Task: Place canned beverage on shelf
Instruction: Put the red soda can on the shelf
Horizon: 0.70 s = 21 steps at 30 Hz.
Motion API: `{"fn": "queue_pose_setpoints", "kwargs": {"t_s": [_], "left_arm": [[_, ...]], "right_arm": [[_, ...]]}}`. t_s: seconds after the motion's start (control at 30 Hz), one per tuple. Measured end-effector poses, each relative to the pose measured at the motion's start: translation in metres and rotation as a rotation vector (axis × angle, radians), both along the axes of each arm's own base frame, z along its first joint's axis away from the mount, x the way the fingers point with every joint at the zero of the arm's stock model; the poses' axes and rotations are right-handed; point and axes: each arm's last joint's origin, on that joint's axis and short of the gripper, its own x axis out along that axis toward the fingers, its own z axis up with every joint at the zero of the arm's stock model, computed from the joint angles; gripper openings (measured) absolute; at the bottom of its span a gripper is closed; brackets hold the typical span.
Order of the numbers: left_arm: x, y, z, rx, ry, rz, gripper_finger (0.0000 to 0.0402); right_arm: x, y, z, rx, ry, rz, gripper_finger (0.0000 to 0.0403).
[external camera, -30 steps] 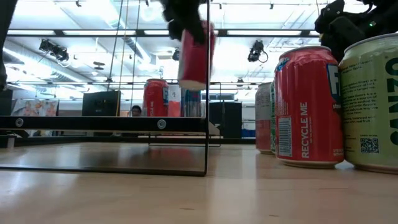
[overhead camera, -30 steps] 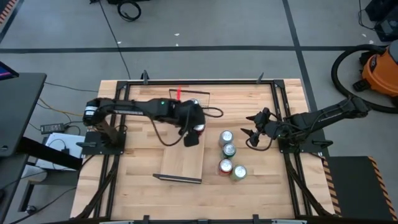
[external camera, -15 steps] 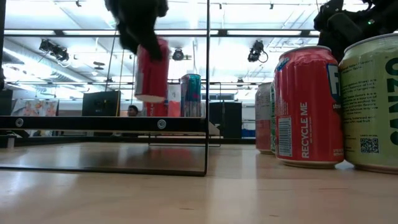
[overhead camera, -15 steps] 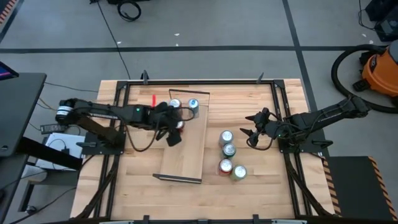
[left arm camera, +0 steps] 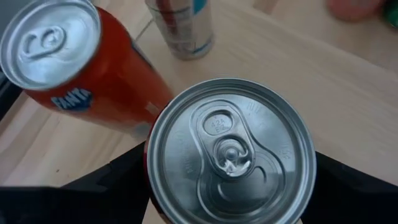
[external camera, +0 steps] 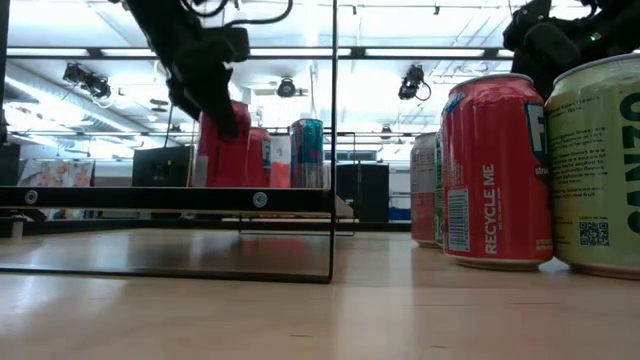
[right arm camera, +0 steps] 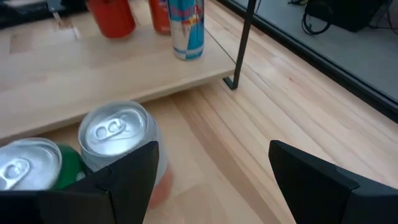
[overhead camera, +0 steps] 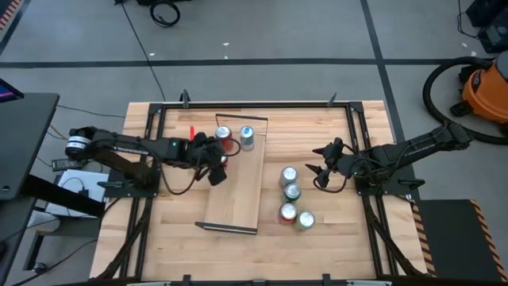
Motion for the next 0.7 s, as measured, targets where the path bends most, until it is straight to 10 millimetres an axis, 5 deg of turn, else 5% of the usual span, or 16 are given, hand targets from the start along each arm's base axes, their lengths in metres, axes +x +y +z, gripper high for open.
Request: {"fn": "queue_pose_setpoints", "kwargs": {"t_s": [0.7], "left_arm": [[-0.001, 0.033, -0.003, -0.055, -0.083, 0.013, 0.0309]], "right_arm": [[0.002, 0.001, -0.001, -0.004, 0.013, 0.009, 0.0315]]}}
